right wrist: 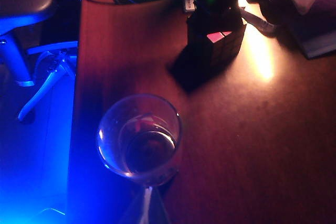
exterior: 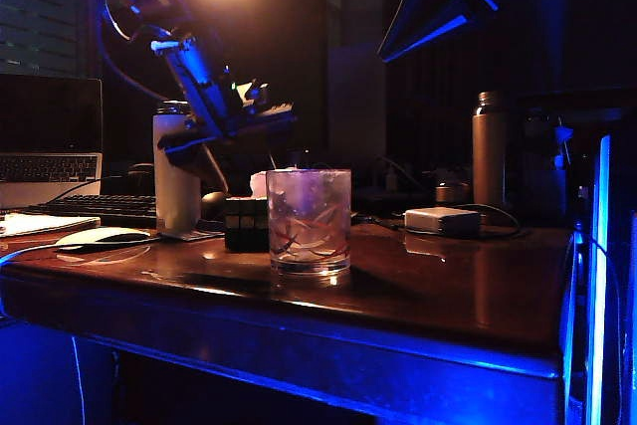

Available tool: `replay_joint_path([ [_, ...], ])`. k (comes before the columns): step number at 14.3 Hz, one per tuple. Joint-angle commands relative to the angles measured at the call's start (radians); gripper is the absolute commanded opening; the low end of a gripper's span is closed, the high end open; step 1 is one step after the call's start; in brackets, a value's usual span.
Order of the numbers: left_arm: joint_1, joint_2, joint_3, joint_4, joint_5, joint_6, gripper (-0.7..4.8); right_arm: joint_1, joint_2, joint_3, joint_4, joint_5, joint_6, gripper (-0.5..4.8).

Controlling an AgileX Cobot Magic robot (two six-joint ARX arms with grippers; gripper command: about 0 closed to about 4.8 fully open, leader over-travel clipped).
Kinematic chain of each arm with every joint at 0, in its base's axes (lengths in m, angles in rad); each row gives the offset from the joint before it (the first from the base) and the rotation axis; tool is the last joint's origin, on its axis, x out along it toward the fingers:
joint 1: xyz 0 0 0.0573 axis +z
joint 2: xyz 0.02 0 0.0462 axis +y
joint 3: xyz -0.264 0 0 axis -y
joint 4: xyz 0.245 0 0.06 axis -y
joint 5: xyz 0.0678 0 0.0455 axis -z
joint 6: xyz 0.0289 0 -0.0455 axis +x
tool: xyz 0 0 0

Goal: Stack the Rubik's Cube on top of the glass cup.

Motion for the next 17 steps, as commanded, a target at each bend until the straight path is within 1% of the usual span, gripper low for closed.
replay_joint_path([
  [1,-0.003,0.024,0.003,0.014,0.002,-0.032,4.79,0.002,-0.003,0.006,0.015,-0.006,0.002,-0.01],
  [3,-0.006,0.042,0.003,0.025,0.018,-0.051,4.79,0.002,-0.003,0.006,0.015,-0.006,0.002,-0.01],
  [9,-0.007,0.085,0.005,0.054,0.024,-0.049,4.79,0.002,-0.003,0.006,0.015,-0.006,0.001,-0.01],
  [10,-0.007,0.085,0.005,0.061,0.024,-0.049,4.63,0.002,-0.003,0.006,0.015,-0.006,0.001,-0.01],
  [11,-0.007,0.085,0.005,0.068,0.04,-0.045,3.61,0.002,-0.003,0.006,0.015,-0.006,0.001,-0.01],
  [12,-0.007,0.085,0.005,0.077,0.056,-0.046,2.72,0.002,-0.003,0.006,0.015,-0.006,0.001,-0.01],
  [16,-0.008,0.084,0.005,0.083,0.088,-0.046,2.67,0.002,-0.003,0.006,0.015,-0.006,0.001,-0.01],
  [17,-0.008,0.082,0.006,0.083,0.105,-0.045,2.39,0.002,-0.003,0.006,0.015,-0.006,0.001,-0.01],
])
